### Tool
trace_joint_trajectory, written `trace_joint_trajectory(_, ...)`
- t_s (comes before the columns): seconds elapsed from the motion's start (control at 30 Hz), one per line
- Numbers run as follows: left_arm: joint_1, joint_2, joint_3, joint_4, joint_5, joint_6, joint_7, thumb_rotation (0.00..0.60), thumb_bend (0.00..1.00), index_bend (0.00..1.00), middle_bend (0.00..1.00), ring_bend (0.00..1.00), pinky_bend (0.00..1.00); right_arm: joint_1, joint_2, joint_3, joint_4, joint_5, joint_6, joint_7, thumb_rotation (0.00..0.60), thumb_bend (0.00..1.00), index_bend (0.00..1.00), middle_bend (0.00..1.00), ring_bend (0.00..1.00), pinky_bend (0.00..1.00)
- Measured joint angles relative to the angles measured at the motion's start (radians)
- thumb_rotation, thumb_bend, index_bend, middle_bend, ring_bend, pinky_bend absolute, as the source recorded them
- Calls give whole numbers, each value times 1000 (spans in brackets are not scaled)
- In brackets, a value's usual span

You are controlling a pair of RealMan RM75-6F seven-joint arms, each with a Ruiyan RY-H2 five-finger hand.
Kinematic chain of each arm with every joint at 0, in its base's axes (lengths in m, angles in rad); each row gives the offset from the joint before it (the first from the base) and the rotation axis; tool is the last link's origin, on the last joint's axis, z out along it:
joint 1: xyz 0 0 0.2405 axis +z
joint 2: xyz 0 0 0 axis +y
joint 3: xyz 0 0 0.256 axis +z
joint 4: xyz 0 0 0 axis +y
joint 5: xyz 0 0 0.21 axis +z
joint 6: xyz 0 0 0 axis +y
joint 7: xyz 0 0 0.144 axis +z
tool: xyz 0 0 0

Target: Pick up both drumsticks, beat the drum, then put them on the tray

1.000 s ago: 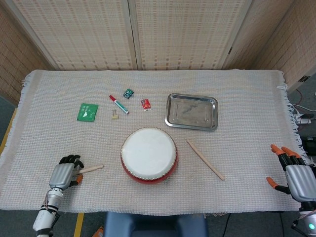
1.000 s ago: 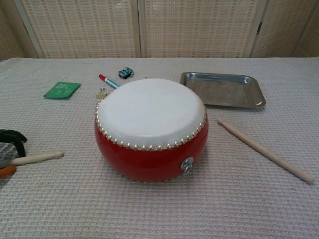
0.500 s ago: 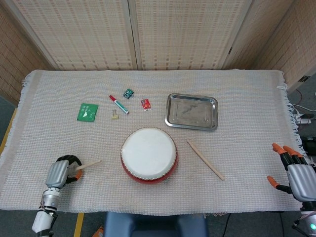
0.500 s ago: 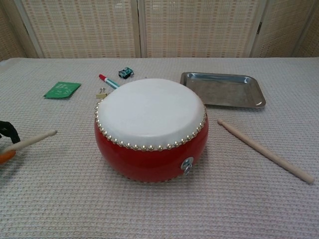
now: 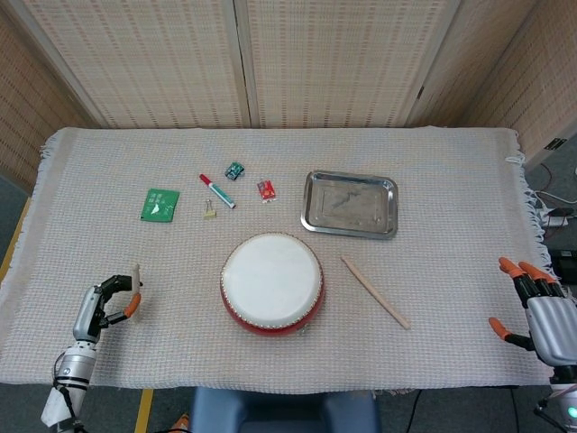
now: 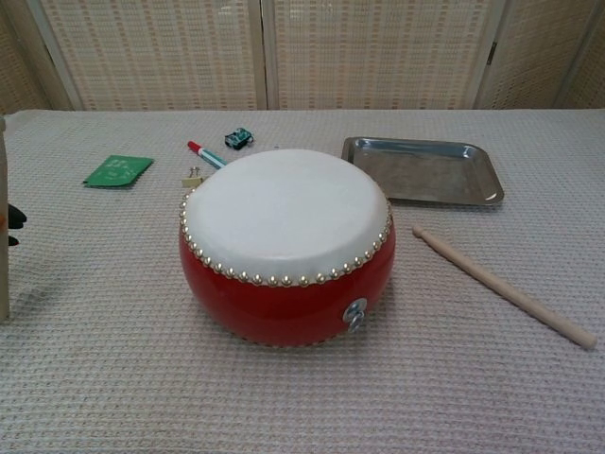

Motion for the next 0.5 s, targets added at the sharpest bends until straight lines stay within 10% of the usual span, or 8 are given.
trace_joint_trajectory(0.5, -57, 6, 33, 151, 148, -115, -834, 600, 417, 322, 340, 299, 344, 3, 2, 8, -8, 18, -4, -17, 600, 153, 76, 178, 35, 159)
